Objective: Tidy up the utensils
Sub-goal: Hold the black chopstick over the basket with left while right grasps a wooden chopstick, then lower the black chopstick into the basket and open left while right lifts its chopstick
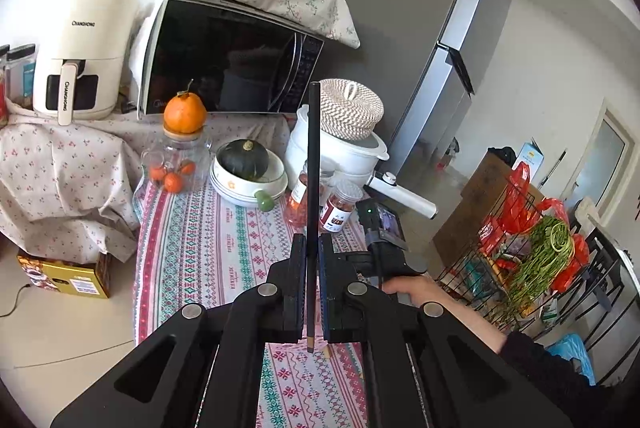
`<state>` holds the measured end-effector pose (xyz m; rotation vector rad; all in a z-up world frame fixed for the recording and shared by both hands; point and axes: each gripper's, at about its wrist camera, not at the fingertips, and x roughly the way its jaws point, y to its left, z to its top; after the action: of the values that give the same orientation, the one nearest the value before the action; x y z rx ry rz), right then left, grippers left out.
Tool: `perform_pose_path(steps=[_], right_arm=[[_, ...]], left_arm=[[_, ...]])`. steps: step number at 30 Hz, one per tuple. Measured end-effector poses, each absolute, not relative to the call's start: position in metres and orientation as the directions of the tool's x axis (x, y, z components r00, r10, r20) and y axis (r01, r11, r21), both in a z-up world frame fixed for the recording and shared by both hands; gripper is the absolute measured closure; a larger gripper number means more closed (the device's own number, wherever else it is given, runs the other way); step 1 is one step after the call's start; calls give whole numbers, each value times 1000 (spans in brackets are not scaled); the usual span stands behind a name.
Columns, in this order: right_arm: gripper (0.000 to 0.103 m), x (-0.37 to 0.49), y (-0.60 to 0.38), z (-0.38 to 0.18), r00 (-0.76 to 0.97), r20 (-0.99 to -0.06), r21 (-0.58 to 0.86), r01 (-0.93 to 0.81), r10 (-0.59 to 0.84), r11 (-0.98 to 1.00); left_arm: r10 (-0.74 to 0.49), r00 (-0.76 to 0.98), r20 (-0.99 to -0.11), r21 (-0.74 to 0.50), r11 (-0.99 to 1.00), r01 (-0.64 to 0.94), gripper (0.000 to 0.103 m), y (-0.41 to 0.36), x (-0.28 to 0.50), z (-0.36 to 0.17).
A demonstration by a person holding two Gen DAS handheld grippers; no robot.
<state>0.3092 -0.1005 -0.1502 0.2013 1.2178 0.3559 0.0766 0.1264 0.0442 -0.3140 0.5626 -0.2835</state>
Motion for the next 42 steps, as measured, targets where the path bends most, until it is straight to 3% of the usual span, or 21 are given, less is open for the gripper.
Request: perform_pose_path(steps=[6,11,14,19,21,23,25,27,29,35,42], right_arm=[[70,319,-91,-162,311,-885,294,-207,347,933],[95,312,-98,-165,251,-906,281,-250,342,927],[97,304,-117,-169,156,-909,344,-241,386,908],[97,289,-134,-165,126,-936,302,-194,329,933],[88,284,-133,-163,129,-939,296,-175,320,939],[71,278,-130,-160,142,-940,284,-177,310,942],[69,270,-113,-160,175,-953,211,-204,248,956],[71,263,-99,-159,221,-961,113,-232,165,966],[91,257,-93,-159,269,-960,18,-237,83,971],[97,246,-131,-146,317,-920,198,-127,229,972],[97,199,-155,-66,520,-793,282,-147,316,948]], left_arm=[[-361,804,-472,-369,909,192,98,124,79,45],[-366,798,-479,-380,906,187,98,125,81,42],[-372,793,-483,-390,902,185,98,125,81,41],[-382,786,-486,-409,894,181,98,124,81,39],[-386,785,-485,-418,891,180,98,124,81,39],[-388,785,-483,-422,889,180,98,125,80,39],[-385,787,-481,-421,889,178,98,126,79,40],[-382,789,-482,-421,890,174,98,127,79,39],[-378,789,-484,-423,891,167,98,129,79,38],[-367,796,-481,-426,892,154,98,134,78,37],[-366,821,-439,-433,886,164,98,134,72,47]])
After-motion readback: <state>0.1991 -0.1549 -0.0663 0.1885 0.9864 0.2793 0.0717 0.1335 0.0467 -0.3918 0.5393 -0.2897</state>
